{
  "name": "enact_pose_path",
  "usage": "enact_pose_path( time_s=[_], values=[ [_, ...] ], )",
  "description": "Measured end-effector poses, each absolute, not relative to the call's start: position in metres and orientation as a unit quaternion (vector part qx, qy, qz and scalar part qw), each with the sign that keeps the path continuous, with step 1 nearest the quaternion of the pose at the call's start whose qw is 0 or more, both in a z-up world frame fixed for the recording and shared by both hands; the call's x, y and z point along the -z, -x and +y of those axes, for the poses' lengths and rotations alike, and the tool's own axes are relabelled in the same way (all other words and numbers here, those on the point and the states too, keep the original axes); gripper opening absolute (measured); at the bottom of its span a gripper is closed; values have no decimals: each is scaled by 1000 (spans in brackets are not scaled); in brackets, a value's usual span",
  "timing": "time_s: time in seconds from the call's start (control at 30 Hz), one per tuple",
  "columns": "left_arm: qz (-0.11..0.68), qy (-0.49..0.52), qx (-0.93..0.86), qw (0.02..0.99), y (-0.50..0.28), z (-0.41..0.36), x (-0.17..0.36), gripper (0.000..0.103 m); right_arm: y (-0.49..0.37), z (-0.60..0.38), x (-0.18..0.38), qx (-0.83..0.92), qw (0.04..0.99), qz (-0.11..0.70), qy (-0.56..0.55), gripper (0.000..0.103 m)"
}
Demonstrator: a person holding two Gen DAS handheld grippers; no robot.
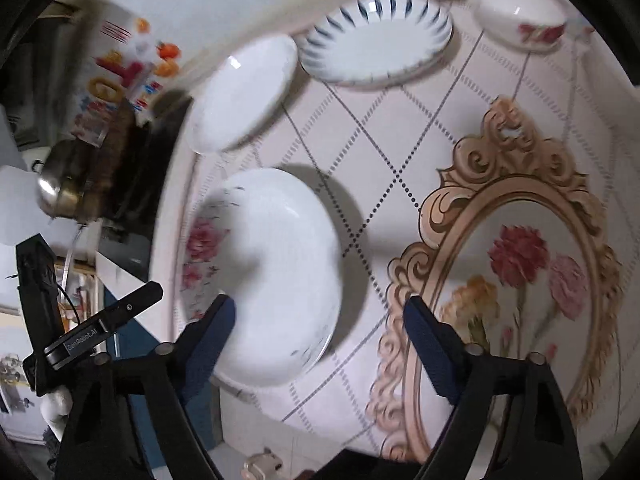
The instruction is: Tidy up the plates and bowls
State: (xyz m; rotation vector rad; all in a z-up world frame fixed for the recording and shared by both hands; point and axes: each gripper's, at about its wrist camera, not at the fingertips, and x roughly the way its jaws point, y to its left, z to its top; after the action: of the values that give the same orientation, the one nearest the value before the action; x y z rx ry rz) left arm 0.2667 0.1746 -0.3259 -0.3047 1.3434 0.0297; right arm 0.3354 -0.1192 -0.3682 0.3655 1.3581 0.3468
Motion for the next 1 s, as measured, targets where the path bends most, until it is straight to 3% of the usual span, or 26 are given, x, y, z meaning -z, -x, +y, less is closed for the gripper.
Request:
enact_pose_path(
  time_s=[0.07,0.17,0.23,0.3,1.0],
  values=[
    [632,142,-9,762,-271,176,336,66,-350,-117,388,-172,733,631,-185,69],
    [642,147,0,752,-276,176,347,37,-362,-113,408,-185,716,642,-203,48],
    [643,141,-9,752,-277,177,349,31,-368,-107,418,-190,713,646,-197,24],
    [639,139,-14,756,-278,180,349,26,-370,-102,425,-179,714,650,-189,11],
    [623,111,-4,774,-290,157,331,23,-363,-105,410,-181,744,626,-150,12]
  ],
)
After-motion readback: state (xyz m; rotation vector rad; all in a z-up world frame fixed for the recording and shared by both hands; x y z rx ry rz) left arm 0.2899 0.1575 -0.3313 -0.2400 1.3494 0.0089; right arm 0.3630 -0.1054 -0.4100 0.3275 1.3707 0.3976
